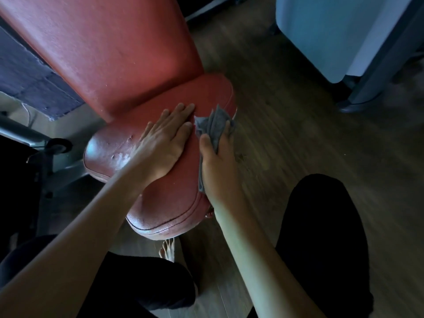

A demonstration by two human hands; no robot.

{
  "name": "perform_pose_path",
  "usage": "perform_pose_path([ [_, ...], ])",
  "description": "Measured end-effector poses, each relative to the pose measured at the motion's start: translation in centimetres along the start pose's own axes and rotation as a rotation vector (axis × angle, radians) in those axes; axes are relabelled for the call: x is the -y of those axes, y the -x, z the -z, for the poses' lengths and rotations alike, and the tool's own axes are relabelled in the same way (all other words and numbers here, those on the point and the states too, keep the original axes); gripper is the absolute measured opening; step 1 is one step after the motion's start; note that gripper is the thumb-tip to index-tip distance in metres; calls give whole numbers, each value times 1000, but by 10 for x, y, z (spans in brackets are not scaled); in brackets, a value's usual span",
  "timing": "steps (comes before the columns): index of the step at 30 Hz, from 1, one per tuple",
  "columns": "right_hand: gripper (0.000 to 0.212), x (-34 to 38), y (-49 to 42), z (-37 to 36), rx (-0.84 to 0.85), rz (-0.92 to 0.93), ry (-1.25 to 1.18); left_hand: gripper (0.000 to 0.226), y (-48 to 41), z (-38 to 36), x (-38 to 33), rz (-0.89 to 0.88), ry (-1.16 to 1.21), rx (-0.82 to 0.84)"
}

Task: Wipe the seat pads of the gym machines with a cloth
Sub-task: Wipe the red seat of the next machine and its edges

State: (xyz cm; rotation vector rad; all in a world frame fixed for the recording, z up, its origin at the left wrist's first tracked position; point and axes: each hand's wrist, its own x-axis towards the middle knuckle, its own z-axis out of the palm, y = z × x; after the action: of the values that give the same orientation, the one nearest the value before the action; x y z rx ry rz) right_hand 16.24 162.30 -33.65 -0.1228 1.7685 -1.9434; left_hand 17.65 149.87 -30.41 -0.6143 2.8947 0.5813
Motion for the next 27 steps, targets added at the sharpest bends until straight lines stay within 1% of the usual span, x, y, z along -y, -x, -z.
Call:
perform_pose_path([
  [4,64,-8,20,-2,32,3,-80,46,-3,0,1,-7,21,-27],
  [8,66,1,-2,0,-5,-12,-9,46,-3,-1,-1,5,10,-30],
  [13,64,-3,33,-3,47,-4,-73,45,0,0,-1,1,45,-49],
  [15,64,1,21,-2,44,-24,-42,45,1,1,-2,1,39,-59],
  [18,65,9,-5,2,-10,-12,28,46,2,2,-5,6,29,-56],
  [20,64,6,0,1,-16,-10,26,45,2,2,-6,6,28,-58],
  [24,59,-10,31,-1,42,25,-72,44,-3,2,1,-1,44,-152],
  [27,62,-15,23,0,32,29,-11,30,-14,0,-6,31,81,-247],
])
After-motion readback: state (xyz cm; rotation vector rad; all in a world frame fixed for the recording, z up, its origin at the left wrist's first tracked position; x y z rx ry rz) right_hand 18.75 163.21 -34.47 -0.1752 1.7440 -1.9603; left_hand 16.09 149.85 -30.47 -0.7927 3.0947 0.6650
